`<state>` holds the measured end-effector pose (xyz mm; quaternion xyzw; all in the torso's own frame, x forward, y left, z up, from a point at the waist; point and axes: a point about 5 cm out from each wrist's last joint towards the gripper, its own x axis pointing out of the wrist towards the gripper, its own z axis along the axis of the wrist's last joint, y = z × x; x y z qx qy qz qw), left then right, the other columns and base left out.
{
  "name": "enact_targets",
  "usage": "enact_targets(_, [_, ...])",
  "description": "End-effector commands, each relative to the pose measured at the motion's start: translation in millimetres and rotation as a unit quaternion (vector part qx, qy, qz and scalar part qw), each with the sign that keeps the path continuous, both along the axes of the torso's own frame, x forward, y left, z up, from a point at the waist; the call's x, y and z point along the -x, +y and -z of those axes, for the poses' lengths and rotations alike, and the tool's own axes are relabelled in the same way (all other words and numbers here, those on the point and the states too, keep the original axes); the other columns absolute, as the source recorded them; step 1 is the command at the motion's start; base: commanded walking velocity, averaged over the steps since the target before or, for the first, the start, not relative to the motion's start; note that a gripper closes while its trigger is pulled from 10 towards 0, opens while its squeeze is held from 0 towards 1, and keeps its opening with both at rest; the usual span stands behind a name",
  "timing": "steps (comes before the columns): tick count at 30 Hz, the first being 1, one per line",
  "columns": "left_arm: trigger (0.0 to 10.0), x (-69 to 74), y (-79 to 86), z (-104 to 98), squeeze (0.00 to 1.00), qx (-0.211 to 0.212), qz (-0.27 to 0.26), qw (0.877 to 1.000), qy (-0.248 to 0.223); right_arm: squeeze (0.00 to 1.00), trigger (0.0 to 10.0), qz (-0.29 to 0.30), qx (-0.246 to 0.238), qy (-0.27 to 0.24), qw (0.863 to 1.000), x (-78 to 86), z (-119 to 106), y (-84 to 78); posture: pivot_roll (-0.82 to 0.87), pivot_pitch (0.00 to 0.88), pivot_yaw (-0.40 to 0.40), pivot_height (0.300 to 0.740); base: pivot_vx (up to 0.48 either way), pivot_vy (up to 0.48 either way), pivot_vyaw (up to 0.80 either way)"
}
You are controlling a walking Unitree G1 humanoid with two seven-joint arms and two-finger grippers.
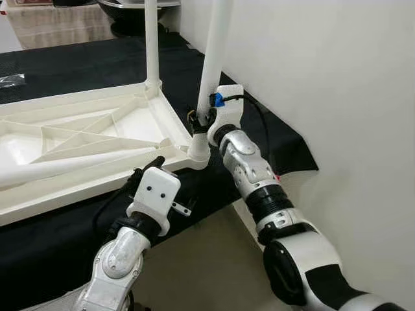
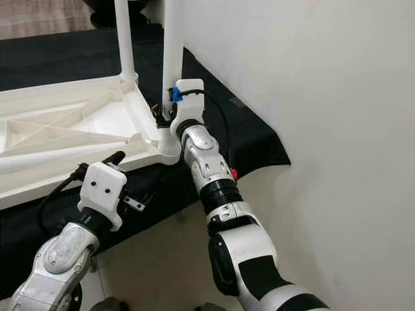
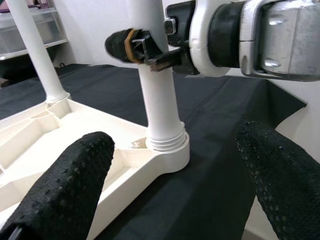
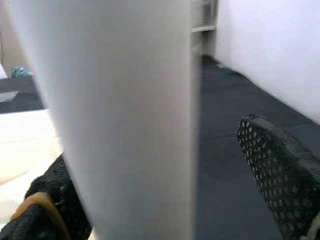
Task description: Building children table
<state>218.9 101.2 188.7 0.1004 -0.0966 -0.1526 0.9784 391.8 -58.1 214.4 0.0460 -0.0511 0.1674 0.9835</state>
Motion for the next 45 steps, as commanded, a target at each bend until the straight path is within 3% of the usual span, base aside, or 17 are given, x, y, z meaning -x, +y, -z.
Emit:
enact_targets(1, [10.0,-0.7,-1.0,5.0,0.00,-0.001,0.000,1.000,0.012,0.00,10.0,0.006,-0.006,0.006,1.000,3.1,5.4,-11.2,0.06,0.066,-0.119,0.740,0.000,0.000,0.00])
enact_targets(3, [10.0,-0.8,-1.0,5.6,0.00,-0.002,0.001,1.000,0.012,0.00,10.0,-0.023,-0.059,0.013,0.998,17.4,13.2,-22.5,0.06,0.059,-0.112,0.740,0.000,0.000,0.00])
enact_targets(5, [10.0,-0.8,-1.1,5.8,0.00,-0.002,0.001,1.000,0.012,0.00,10.0,-0.031,-0.074,0.015,0.997,22.2,15.1,-25.2,0.06,0.059,-0.112,0.740,0.000,0.000,0.00])
enact_targets(10, [10.0,-0.8,-1.1,6.9,0.00,-0.003,0.002,1.000,0.013,0.00,10.0,-0.094,-0.086,0.021,0.992,45.6,24.3,-30.3,0.05,0.052,-0.107,0.740,0.000,0.000,0.00])
enact_targets(12, [10.0,-0.8,-1.2,7.1,0.00,-0.002,0.003,1.000,0.013,0.00,10.0,-0.116,-0.068,0.010,0.991,54.0,26.9,-32.4,0.05,0.051,-0.109,0.740,0.000,0.000,0.00])
enact_targets(19, [10.0,-1.0,-0.7,7.3,0.00,-0.002,0.002,1.000,0.013,0.00,10.0,-0.109,-0.041,0.011,0.993,66.7,39.3,-44.3,0.05,0.048,-0.111,0.740,0.000,0.000,0.00])
enact_targets(21, [10.0,0.0,2.3,14.0,0.00,-0.002,-0.004,1.000,0.028,0.00,10.0,-0.065,-0.012,0.034,0.997,88.9,62.0,-67.3,0.04,0.041,-0.108,0.740,0.000,0.000,0.00])
enact_targets(27, [10.0,4.2,1.0,25.3,0.00,-0.023,0.004,0.998,0.052,0.00,10.0,-0.009,-0.005,0.075,0.997,114.8,79.9,-80.6,0.04,0.040,-0.098,0.740,0.000,0.000,0.67])
enact_targets(32, [10.0,6.8,-2.5,30.6,0.00,-0.034,0.017,0.997,0.062,0.00,10.0,0.005,0.001,0.082,0.997,120.9,81.5,-80.0,0.04,0.040,-0.097,0.740,0.000,-0.244,0.42])
enact_targets(38, [10.0,6.7,-2.0,34.5,0.00,-0.049,0.011,0.997,0.065,0.00,10.0,0.036,0.015,0.074,0.996,112.2,77.1,-87.5,0.04,0.041,-0.099,0.740,0.000,-0.448,0.00])
enact_targets(45, [10.0,4.6,3.6,35.6,0.00,-0.029,-0.009,0.997,0.076,0.00,10.0,0.050,0.030,0.070,0.996,103.6,71.7,-96.8,0.04,0.046,-0.101,0.740,0.217,-0.316,0.00])
